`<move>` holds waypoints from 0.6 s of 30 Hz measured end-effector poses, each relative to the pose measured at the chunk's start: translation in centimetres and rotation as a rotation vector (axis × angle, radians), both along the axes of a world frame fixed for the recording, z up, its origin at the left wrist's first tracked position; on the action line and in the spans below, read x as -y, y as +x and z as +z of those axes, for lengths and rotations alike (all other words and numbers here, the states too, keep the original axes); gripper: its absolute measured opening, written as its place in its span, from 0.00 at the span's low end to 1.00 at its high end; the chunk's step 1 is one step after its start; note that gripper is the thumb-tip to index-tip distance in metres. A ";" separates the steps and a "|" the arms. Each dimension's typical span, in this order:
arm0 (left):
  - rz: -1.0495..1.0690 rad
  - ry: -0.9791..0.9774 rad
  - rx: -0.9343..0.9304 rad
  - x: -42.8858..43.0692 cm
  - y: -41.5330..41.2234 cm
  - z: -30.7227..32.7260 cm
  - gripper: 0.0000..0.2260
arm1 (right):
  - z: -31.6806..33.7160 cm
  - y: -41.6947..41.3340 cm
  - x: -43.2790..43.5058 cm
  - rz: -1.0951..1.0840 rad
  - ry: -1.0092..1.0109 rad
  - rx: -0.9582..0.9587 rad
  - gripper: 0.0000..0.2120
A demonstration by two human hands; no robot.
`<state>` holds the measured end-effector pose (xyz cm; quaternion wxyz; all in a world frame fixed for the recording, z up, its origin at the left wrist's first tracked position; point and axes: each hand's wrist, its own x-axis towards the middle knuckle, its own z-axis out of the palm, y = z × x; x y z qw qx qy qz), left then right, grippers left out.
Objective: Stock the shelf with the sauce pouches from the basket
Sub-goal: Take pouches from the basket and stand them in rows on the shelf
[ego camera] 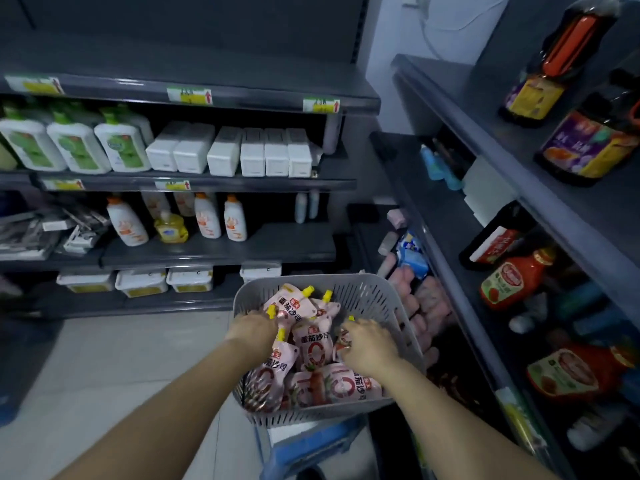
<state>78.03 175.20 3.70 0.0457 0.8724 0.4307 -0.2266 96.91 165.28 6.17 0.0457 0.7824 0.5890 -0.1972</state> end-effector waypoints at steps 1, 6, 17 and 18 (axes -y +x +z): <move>0.027 -0.020 -0.008 -0.2 0.3 -0.8 0.15 | -0.9 0.4 -0.7 0.007 -0.014 -0.015 0.19; 0.159 -0.134 -0.030 -1.2 1.8 -5.0 0.19 | -4.5 2.1 -3.7 0.036 -0.094 -0.055 0.18; 0.347 -0.221 0.066 -2.5 2.2 -10.6 0.21 | -12.5 2.5 -7.9 -0.132 -0.096 -0.366 0.39; 0.348 -0.222 0.082 -2.6 2.1 -10.7 0.21 | -13.0 2.4 -8.2 -0.159 -0.064 -0.373 0.37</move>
